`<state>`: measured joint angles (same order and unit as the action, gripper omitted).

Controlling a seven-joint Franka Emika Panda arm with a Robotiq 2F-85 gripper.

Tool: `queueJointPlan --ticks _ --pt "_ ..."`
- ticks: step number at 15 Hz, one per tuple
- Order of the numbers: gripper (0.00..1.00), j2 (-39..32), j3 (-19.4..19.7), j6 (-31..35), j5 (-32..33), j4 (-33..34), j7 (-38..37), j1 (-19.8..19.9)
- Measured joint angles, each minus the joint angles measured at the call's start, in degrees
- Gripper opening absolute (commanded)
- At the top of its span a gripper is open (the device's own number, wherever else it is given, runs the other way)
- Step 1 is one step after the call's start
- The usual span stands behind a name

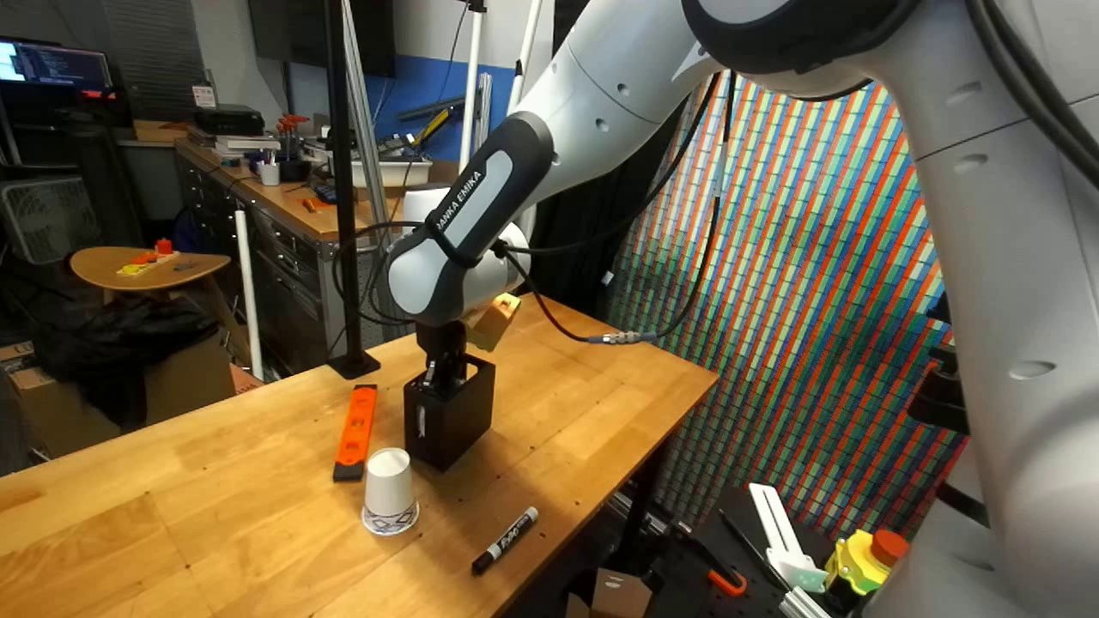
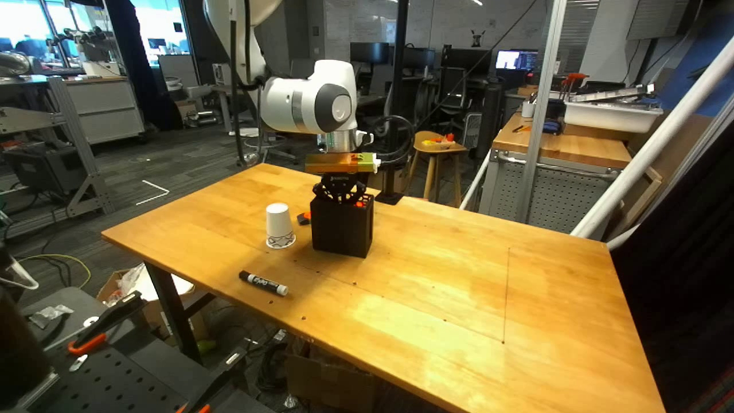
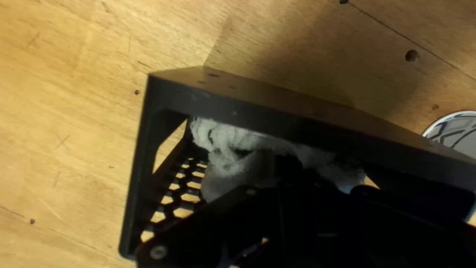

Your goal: Put the white towel in the black box

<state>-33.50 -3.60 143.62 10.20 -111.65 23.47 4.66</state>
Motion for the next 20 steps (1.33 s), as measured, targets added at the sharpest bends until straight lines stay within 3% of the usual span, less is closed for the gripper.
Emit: queueJointPlan --ticks 9,17,18,19,20 --pt "0.0 1.0 -1.0 -0.2 -3.5 0.0 0.5 2.0" --pt "0.02 11.1 0.6 -2.2 -2.4 -1.5 0.6 2.1" --pt "0.26 12.7 0.8 -2.4 -2.1 -2.1 0.6 2.1" --pt "0.01 14.3 1.0 -2.5 -1.9 -2.7 0.6 2.1" --pt "0.07 15.9 1.2 -2.5 -1.8 -3.4 0.6 2.1"
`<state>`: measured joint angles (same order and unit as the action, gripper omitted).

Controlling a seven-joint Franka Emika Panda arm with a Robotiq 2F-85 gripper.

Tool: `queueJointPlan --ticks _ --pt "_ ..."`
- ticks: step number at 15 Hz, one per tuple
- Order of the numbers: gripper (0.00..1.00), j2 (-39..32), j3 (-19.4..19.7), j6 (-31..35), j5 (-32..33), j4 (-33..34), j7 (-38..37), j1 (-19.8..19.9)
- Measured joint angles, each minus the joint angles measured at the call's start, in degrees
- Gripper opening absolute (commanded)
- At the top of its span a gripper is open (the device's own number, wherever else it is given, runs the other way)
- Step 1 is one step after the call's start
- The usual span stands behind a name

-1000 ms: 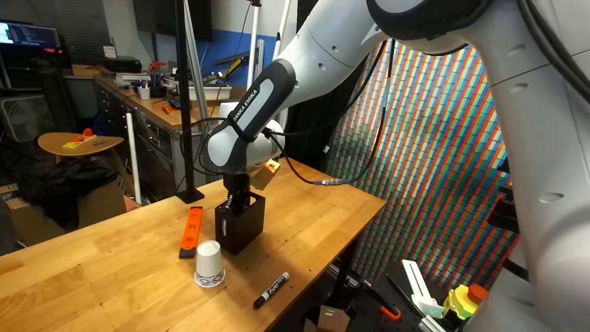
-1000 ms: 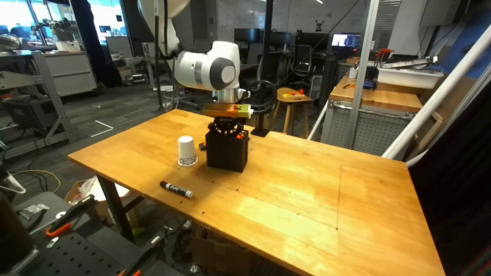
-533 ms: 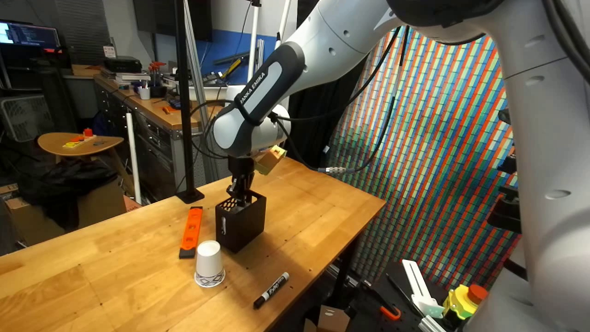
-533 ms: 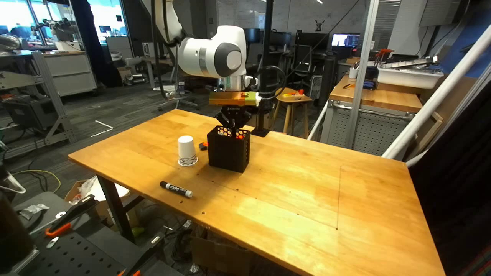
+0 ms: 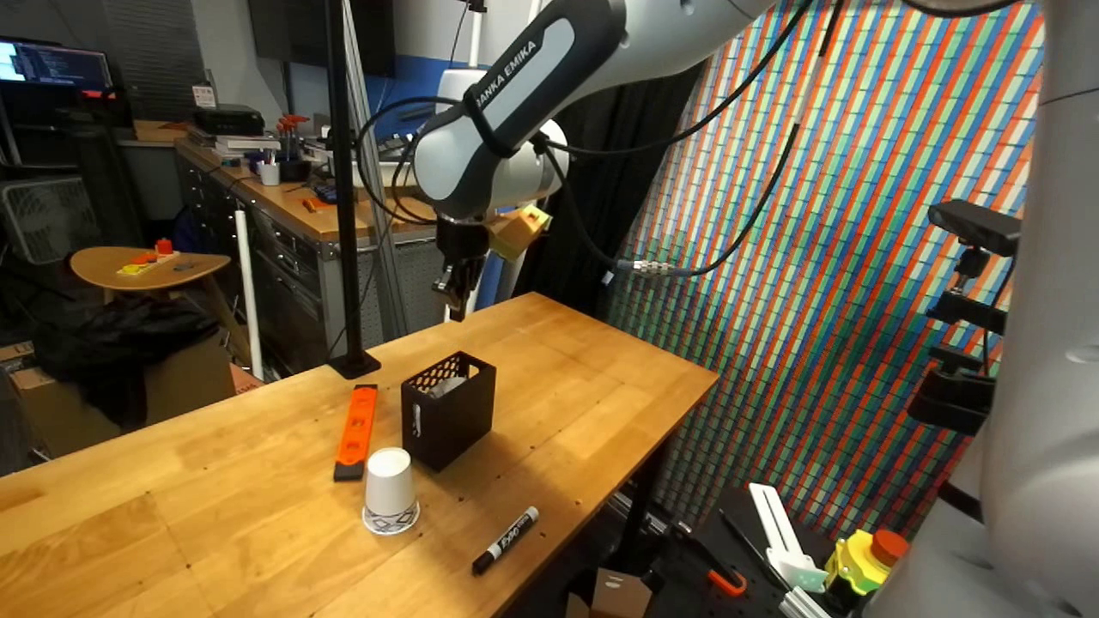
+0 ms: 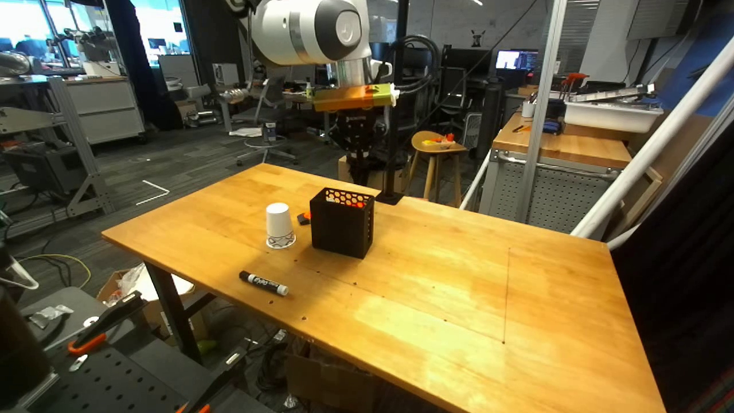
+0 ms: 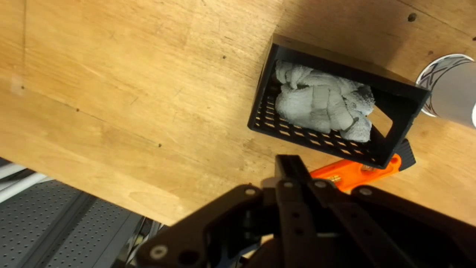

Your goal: Put the white towel in the black box

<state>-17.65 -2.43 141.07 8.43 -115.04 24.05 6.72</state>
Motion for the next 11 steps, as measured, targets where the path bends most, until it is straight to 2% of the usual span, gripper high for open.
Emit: queueJointPlan --ticks 2,3,11 --pt "0.23 2.6 0.2 -0.2 0.1 -1.3 0.0 0.0" --pt "0.26 3.2 0.2 -0.2 0.1 -1.8 0.0 0.0" --pt "0.26 3.5 0.3 -0.2 0.1 -2.6 0.0 -0.1"
